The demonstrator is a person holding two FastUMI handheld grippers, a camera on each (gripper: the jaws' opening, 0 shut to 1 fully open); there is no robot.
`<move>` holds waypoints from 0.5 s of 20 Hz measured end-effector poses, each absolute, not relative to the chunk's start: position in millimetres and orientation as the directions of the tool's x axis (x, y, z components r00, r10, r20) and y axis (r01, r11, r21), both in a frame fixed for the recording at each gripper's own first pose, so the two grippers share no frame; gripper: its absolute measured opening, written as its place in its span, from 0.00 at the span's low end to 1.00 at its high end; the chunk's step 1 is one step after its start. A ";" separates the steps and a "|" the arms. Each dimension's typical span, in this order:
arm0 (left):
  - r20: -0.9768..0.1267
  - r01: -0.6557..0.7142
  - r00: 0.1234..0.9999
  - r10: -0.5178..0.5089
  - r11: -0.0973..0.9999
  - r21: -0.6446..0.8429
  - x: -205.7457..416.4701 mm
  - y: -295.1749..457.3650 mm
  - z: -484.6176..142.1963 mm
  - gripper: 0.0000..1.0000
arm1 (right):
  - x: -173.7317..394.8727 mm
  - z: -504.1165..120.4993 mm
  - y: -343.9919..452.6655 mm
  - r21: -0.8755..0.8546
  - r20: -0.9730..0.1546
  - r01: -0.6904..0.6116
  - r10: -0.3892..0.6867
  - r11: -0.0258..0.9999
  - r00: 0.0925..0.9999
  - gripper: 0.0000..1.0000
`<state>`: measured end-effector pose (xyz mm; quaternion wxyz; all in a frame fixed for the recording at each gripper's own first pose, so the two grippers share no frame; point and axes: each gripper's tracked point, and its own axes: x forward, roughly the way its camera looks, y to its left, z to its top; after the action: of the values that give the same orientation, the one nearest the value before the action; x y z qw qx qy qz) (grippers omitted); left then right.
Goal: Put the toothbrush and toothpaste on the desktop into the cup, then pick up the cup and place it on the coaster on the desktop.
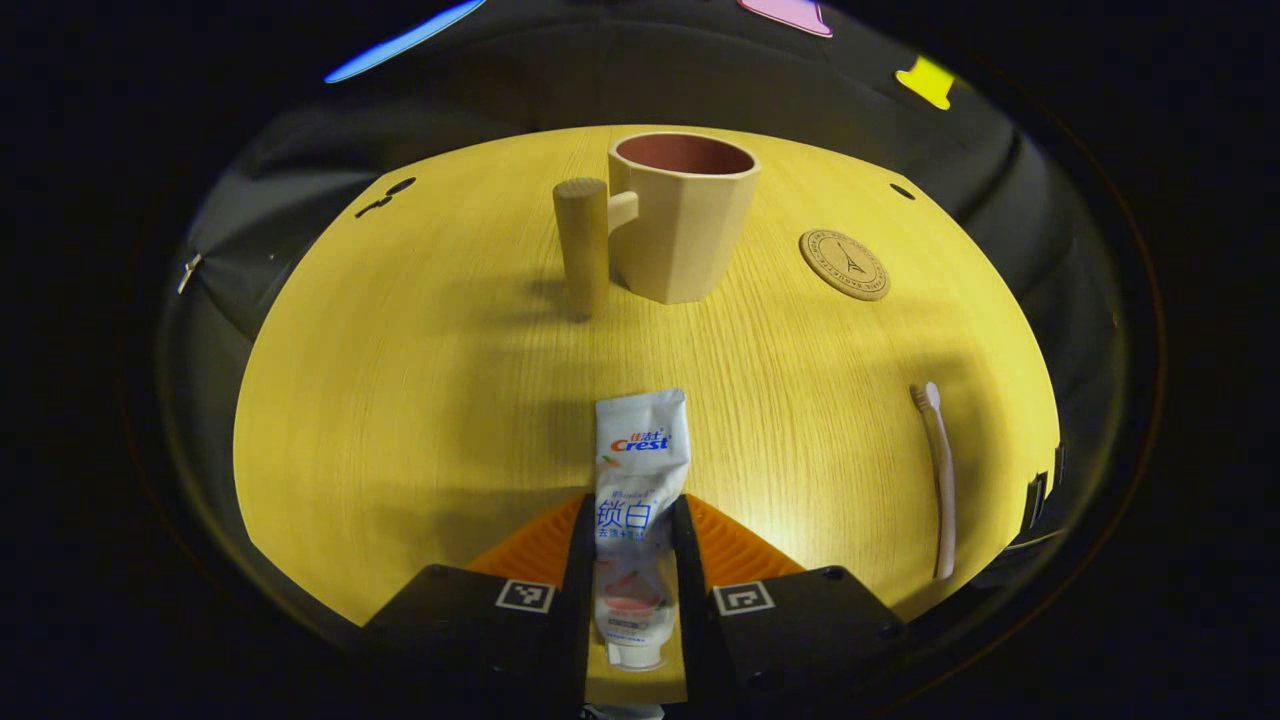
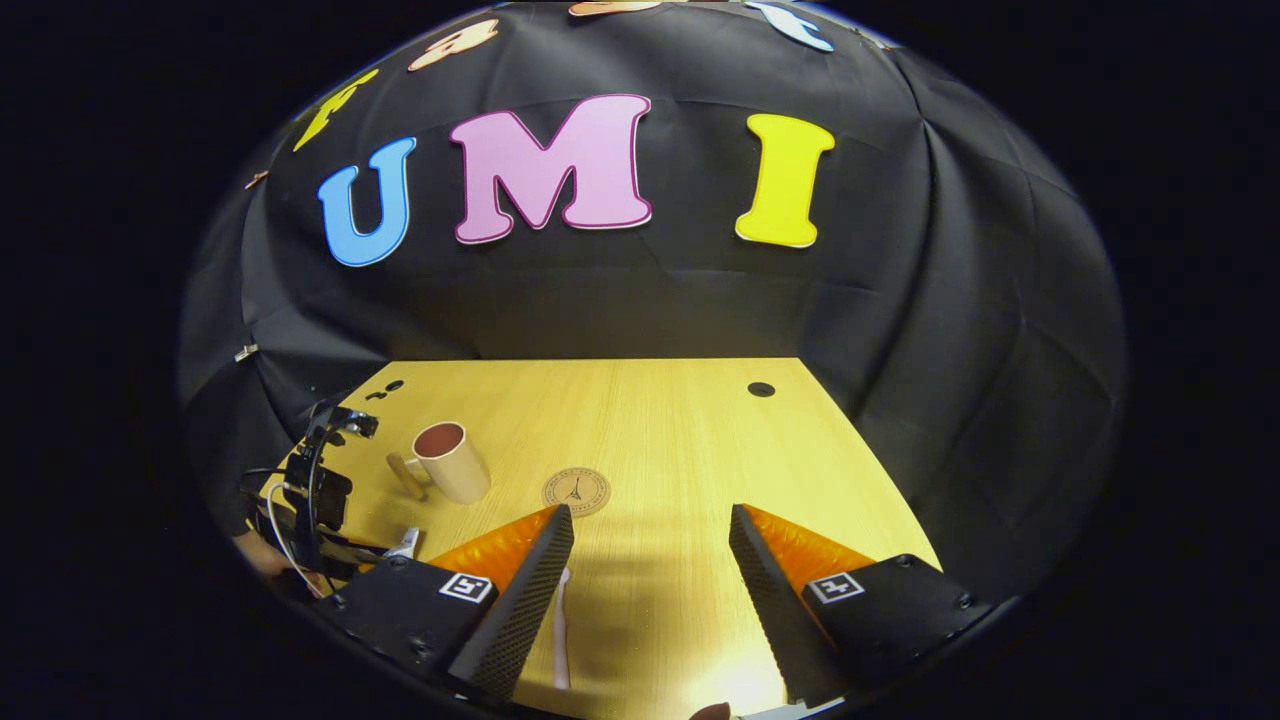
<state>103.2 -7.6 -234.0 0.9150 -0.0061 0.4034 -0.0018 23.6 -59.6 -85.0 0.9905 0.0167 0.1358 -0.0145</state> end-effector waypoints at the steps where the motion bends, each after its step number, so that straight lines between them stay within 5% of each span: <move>1: -0.729 0.006 0.684 -0.022 1.000 -0.025 104.6 -6.2 -233.5 0.41 | 23.0 -88.2 -58.4 0.031 -0.279 0.026 -0.017 0.999 0.960 0.97; 5: -0.696 0.037 0.708 -0.119 0.991 -0.132 102.8 -12.5 -230.3 0.22 | 18.4 -104.2 -49.5 0.047 -0.324 0.001 0.014 0.999 0.946 0.97; 10: -0.671 0.055 0.725 -0.154 0.984 -0.167 98.8 -14.6 -224.4 0.19 | 15.8 -128.8 -36.0 0.078 -0.393 -0.031 0.060 0.996 0.917 0.96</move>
<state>98.8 -14.6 -224.4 0.9263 -0.0676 0.3664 -0.0567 15.8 -36.0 -128.8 0.9785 0.0352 0.2019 0.0233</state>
